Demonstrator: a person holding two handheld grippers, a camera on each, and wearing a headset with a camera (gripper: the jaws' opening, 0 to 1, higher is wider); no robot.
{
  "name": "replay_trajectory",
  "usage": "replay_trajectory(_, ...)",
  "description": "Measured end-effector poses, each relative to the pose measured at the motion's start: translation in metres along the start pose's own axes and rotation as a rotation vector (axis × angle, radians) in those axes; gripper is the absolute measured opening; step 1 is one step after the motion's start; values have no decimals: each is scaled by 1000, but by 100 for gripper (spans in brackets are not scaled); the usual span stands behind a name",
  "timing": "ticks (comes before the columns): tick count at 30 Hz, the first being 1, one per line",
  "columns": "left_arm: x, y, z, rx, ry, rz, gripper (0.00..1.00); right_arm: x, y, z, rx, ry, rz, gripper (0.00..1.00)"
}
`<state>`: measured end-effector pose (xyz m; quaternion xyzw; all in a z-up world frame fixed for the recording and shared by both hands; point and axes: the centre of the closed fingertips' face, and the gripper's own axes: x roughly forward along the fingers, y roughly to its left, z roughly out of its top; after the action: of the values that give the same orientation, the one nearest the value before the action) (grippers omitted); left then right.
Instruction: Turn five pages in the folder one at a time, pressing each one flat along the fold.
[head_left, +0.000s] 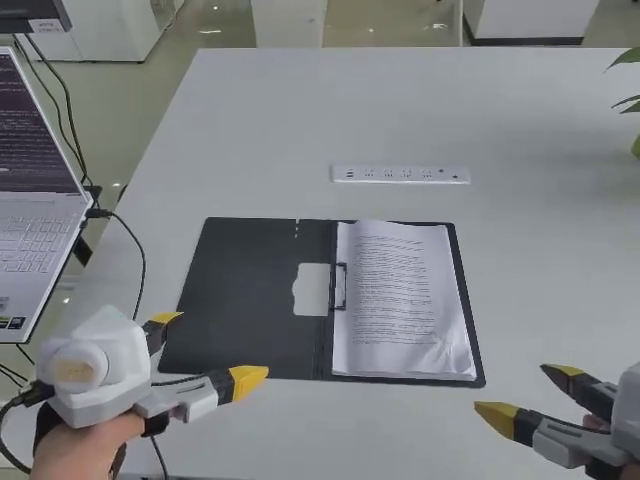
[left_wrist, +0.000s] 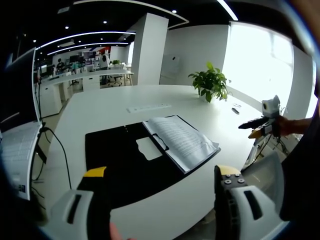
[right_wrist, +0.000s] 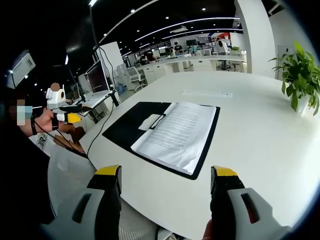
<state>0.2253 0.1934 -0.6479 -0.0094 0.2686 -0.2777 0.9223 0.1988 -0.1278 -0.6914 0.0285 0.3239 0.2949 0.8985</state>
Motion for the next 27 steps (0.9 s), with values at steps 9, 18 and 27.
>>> replay_trajectory(9,-2,0,-1,2,2,2,86,-1,0,0,3,0,-3,71)
replay_trajectory(18,-3,4,-1,2,-3,6,86,-1,1,-1,-2,2,-1,72)
replay_trajectory(27,0,0,1,6,-5,-4,86,-5,-1,-3,-6,8,-11,71)
